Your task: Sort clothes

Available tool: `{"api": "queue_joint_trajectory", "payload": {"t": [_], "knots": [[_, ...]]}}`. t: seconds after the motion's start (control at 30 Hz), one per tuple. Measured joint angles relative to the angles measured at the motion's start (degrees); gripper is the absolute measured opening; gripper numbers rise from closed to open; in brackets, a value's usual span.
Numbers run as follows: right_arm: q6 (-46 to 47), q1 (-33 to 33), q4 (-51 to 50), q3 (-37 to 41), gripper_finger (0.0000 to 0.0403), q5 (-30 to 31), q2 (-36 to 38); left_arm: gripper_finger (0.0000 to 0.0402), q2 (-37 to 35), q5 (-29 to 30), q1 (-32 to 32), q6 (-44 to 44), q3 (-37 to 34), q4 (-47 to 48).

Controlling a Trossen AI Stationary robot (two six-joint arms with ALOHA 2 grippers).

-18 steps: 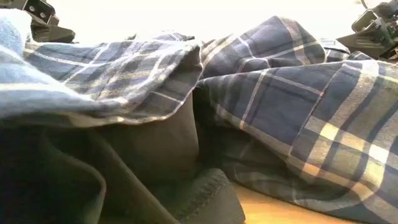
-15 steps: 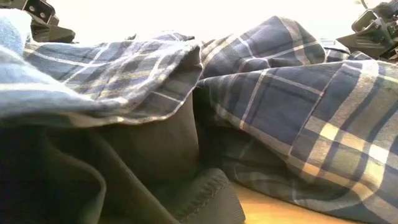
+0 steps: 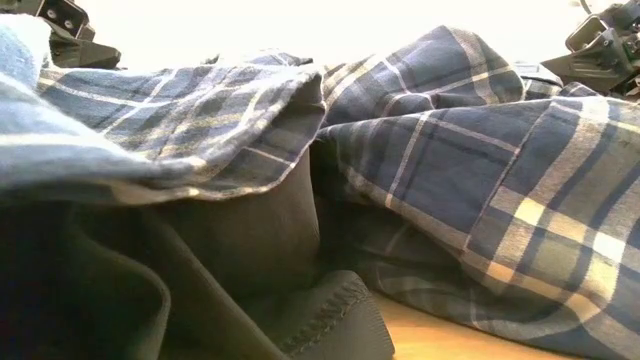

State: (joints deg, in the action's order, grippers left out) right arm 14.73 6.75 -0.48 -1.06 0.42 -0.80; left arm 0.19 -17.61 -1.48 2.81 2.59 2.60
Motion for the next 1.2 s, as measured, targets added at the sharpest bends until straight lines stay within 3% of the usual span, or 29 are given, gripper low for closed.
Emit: {"api": "queue_joint_trajectory", "payload": {"t": [0.57,0.73,0.87,0.97,1.07,1.2], "knots": [[-0.01,0.0,0.01,0.0,0.0082,0.0,0.0,0.0001,0.0,-0.02,0.02,0.15,-0.03,-0.46],[0.01,-0.01,-0.01,0.0,0.0082,-0.01,0.02,0.0001,0.03,-0.03,0.09,12.23,-0.07,-5.39],[-0.01,0.0,0.0,0.0,0.0082,0.0,0.01,0.0001,0.2,1.59,0.08,20.43,-0.07,-12.04],[-0.01,0.01,-0.01,0.02,0.0082,-0.01,0.02,0.0001,1.47,5.49,0.14,22.08,-0.07,-23.02],[0.0,0.01,0.01,0.0,0.0082,-0.01,0.02,0.0001,5.35,8.64,1.25,19.89,0.32,-34.82],[0.01,0.0,0.01,0.0,0.0082,-0.01,0.02,0.0001,14.9,11.19,5.02,13.26,5.33,-36.73]]}}
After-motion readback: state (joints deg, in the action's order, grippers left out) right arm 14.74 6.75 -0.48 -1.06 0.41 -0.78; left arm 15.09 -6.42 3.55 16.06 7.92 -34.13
